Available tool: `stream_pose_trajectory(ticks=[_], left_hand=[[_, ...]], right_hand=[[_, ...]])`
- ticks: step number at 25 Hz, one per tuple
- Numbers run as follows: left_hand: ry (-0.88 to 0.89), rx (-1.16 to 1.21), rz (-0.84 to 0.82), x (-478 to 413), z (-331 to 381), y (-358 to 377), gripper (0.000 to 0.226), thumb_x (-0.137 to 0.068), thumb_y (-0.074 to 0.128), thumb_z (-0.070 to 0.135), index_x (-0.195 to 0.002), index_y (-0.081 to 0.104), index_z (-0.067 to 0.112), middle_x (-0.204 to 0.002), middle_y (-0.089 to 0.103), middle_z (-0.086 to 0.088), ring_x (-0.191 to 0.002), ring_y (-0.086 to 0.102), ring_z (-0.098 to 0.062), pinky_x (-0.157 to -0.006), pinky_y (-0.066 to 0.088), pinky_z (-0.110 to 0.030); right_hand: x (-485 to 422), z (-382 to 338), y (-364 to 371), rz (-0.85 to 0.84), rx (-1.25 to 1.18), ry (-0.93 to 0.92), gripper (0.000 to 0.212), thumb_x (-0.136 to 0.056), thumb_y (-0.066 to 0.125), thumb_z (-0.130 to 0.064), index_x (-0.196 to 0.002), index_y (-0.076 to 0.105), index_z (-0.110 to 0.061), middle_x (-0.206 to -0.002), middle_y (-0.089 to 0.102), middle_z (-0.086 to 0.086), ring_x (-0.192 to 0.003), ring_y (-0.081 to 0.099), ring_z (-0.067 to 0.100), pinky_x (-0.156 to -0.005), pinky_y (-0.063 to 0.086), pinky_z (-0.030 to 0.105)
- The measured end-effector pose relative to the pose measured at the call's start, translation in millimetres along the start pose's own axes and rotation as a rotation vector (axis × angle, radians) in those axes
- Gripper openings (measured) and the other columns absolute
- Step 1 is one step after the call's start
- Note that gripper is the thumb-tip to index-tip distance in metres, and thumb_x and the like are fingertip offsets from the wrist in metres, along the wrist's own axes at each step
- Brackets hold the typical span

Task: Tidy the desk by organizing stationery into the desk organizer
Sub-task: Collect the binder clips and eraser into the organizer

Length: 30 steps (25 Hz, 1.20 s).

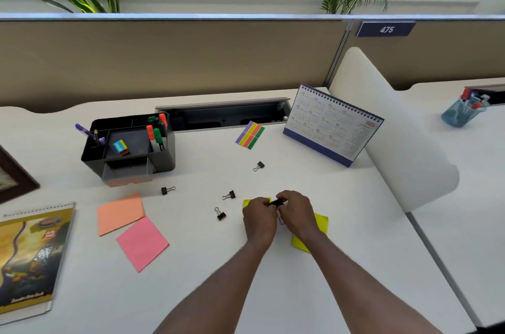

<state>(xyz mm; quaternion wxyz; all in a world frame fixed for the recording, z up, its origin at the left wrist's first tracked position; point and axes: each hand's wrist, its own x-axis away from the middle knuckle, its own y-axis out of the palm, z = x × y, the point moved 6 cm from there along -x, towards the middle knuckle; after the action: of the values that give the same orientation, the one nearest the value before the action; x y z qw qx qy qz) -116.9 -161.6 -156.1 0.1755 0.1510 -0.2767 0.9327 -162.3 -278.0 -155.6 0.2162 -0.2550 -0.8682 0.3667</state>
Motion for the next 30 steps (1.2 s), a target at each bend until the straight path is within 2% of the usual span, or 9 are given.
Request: stream_pose_trajectory(ticks=[4,9,13,16,18,21,23,25,30], left_hand=[[0.038,0.121,0.109,-1.5,11.4,-30.8,0.026,-0.083,0.056,0.006,-0.066,0.062,0.024,-0.074,0.062,-0.002,-0.072,0.051,-0.017,-0.072,0.047,-0.032],[0.063,0.201,0.282,-18.7,12.9,-102.4,0.021,-0.086,0.057,0.006,-0.096,0.075,0.010,-0.087,0.073,-0.002,-0.076,0.057,-0.012,-0.069,0.041,-0.021],[-0.009,0.276,0.425,-33.2,-3.0,-176.7,0.019,-0.084,0.062,0.010,-0.098,0.076,0.012,-0.089,0.074,-0.003,-0.079,0.062,-0.017,-0.068,0.042,-0.022],[-0.092,0.310,0.535,-43.9,-26.5,-235.8,0.018,-0.083,0.064,0.012,-0.096,0.076,0.014,-0.084,0.074,-0.005,-0.083,0.067,-0.024,-0.072,0.049,-0.028],[-0.135,0.305,0.590,-49.4,-42.6,-269.6,0.019,-0.082,0.063,0.012,-0.095,0.077,0.016,-0.084,0.075,-0.006,-0.084,0.068,-0.026,-0.075,0.051,-0.031],[-0.152,0.304,0.642,-57.0,-57.7,-302.3,0.020,-0.082,0.063,0.010,-0.096,0.076,0.013,-0.090,0.075,-0.006,-0.086,0.067,-0.026,-0.077,0.053,-0.033],[-0.178,0.342,0.645,-64.0,-64.4,-314.7,0.020,-0.082,0.063,0.008,-0.097,0.076,0.011,-0.090,0.075,-0.007,-0.085,0.067,-0.025,-0.076,0.054,-0.033],[-0.208,0.368,0.637,-72.2,-70.2,-322.0,0.020,-0.082,0.063,0.006,-0.096,0.076,0.011,-0.089,0.075,-0.008,-0.085,0.068,-0.026,-0.074,0.055,-0.033],[-0.235,0.379,0.617,-85.4,-74.5,-324.3,0.018,-0.081,0.062,0.004,-0.089,0.077,0.011,-0.088,0.075,-0.011,-0.083,0.069,-0.028,-0.072,0.057,-0.036]], right_hand=[[-5.0,-34.0,-2.1,0.062,-0.049,-0.058,0.033,-0.082,0.053,0.002,-0.109,0.070,-0.007,-0.114,0.067,0.008,-0.110,0.058,0.023,-0.090,0.040,0.025],[-11.5,-104.6,12.8,0.105,-0.161,-0.172,0.028,-0.082,0.056,0.000,-0.105,0.070,-0.008,-0.102,0.068,0.004,-0.097,0.064,0.020,-0.078,0.043,0.018],[-10.5,-176.0,47.5,0.040,-0.239,-0.299,0.017,-0.081,0.058,-0.002,-0.089,0.068,-0.013,-0.085,0.070,-0.001,-0.078,0.065,0.015,-0.064,0.046,0.019],[-6.5,-232.4,87.4,-0.053,-0.222,-0.413,0.027,-0.081,0.055,0.001,-0.097,0.072,-0.013,-0.091,0.073,0.001,-0.073,0.063,0.013,-0.064,0.044,0.018],[-2.3,-265.7,113.7,-0.121,-0.193,-0.493,0.031,-0.083,0.053,0.004,-0.102,0.072,-0.009,-0.098,0.071,0.004,-0.080,0.062,0.015,-0.070,0.046,0.017],[0.5,-301.4,144.7,-0.190,-0.079,-0.631,0.036,-0.082,0.047,0.007,-0.106,0.071,-0.005,-0.109,0.069,0.009,-0.100,0.063,0.020,-0.088,0.052,0.028],[-2.7,-315.4,161.1,-0.216,0.032,-0.673,0.041,-0.081,0.046,0.005,-0.112,0.070,-0.004,-0.122,0.065,0.010,-0.115,0.059,0.020,-0.100,0.043,0.024],[-6.1,-324.3,171.6,-0.223,0.118,-0.702,0.040,-0.081,0.046,0.004,-0.112,0.070,-0.005,-0.123,0.065,0.009,-0.116,0.058,0.021,-0.099,0.044,0.026],[-11.7,-336.2,177.6,-0.208,0.261,-0.747,0.034,-0.076,0.047,0.003,-0.096,0.072,-0.009,-0.099,0.069,0.006,-0.094,0.063,0.027,-0.076,0.050,0.030]])
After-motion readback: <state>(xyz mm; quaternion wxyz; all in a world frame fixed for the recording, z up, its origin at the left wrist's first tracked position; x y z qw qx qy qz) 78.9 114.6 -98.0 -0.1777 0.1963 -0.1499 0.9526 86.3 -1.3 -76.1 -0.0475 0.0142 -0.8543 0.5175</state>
